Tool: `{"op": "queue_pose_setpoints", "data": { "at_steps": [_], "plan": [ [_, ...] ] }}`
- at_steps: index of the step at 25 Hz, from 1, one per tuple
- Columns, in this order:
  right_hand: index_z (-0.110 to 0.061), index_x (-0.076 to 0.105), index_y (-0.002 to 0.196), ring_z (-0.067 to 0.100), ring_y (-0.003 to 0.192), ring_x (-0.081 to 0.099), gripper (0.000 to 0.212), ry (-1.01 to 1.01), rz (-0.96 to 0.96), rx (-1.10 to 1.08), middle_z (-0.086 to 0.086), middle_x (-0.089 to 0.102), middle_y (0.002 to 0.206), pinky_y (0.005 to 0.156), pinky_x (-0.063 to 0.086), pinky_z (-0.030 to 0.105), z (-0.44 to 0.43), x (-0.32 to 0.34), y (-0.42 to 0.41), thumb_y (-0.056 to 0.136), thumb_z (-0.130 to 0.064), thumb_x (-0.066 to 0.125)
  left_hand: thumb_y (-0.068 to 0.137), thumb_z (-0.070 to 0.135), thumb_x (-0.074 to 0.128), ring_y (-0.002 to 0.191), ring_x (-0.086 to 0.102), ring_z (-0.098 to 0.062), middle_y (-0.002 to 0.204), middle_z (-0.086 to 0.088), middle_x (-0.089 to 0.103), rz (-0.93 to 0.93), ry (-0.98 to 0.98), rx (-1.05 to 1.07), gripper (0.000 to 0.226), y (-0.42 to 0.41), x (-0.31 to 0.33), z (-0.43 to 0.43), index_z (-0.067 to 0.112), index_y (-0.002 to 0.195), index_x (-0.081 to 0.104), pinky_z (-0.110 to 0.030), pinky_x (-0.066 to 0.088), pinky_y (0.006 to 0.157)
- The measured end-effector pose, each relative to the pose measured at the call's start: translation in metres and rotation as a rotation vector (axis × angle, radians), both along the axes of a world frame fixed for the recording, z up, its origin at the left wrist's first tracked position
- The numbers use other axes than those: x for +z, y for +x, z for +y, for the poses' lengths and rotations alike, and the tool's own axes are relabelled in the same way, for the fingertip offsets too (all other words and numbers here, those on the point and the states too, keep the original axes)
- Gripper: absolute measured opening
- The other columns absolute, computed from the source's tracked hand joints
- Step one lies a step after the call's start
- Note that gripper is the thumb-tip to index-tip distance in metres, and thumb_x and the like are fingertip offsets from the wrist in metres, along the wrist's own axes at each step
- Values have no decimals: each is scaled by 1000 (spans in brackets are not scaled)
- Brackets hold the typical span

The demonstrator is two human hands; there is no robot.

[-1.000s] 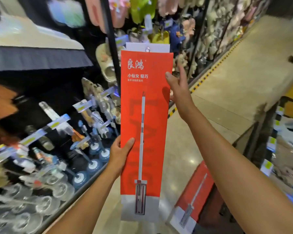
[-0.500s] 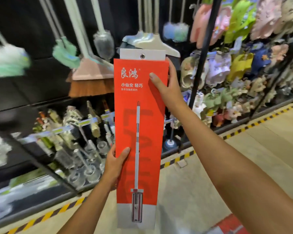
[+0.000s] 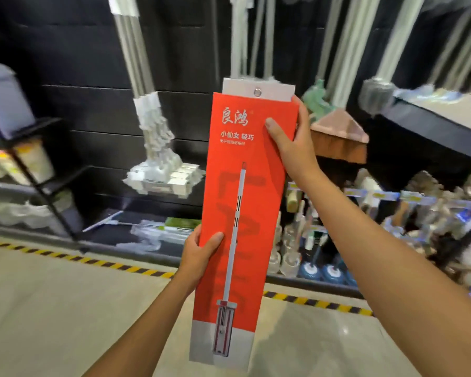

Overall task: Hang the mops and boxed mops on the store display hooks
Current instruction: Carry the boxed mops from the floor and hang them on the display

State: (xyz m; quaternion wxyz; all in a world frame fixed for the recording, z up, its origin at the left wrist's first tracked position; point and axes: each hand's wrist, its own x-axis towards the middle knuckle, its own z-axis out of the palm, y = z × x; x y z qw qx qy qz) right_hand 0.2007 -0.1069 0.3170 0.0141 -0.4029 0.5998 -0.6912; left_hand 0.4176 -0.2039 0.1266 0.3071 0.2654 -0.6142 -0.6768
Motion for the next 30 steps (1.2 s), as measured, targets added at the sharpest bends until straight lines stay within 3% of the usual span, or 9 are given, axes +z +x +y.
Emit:
{"op": "queue_pose_setpoints", "data": {
  "at_steps": [3,6,9,13,17,20,22,25,30],
  "plan": [
    [-22,32,156,2,118,65,84,12,13,97,-13,61,131,106,54,37,-66,8,45,87,-46,74,72,51,82,90,79,-10,98,8,81,-5,4,131,54,48,1,-39,24,116,68,-19,60,68],
    [-20,36,152,-3,113,64,79,17,38,183,-16,62,126,99,54,25,-129,8,80,88,-45,73,91,28,79,84,77,-6,91,10,81,-25,0,260,21,87,-2,-78,24,109,70,-17,59,68],
    [-18,36,149,1,114,65,73,28,49,286,-11,61,128,95,54,22,-195,3,107,90,-41,72,82,41,82,89,78,-10,95,12,82,-28,-7,365,35,121,-4,-118,24,110,70,-19,60,70],
    [-17,35,147,2,113,65,72,47,49,439,-3,61,130,94,55,23,-293,-1,142,90,-41,72,95,19,75,85,78,-6,88,16,81,-58,-6,498,15,160,-7,-183,27,106,67,-17,59,66],
    [-14,38,143,10,115,66,76,41,44,554,4,63,131,97,55,26,-397,4,174,85,-47,74,70,54,80,95,79,-18,106,-1,81,-37,-12,593,57,193,6,-256,23,117,69,-31,64,78],
    [-16,39,140,3,108,66,74,47,46,658,1,64,126,95,55,25,-473,15,195,84,-48,75,67,56,78,90,79,-11,100,6,82,-45,-26,684,55,216,16,-312,27,112,67,-23,63,71],
    [-22,42,135,12,111,67,74,68,39,738,3,65,126,97,57,35,-523,22,207,78,-56,75,64,60,76,92,79,-12,98,11,82,-52,-42,735,60,232,21,-343,27,113,67,-22,62,70],
    [-37,49,123,23,116,69,62,189,38,923,3,67,128,93,60,49,-588,39,235,74,-66,74,62,65,76,97,79,-18,108,0,81,-71,-42,833,72,263,19,-382,24,120,68,-27,64,77],
    [-34,52,128,17,112,71,51,283,120,1108,-2,65,129,81,64,42,-670,58,293,88,-55,74,64,68,75,101,78,-22,116,-4,79,-74,-42,934,79,311,18,-443,22,127,64,-45,64,90]
  ]
}}
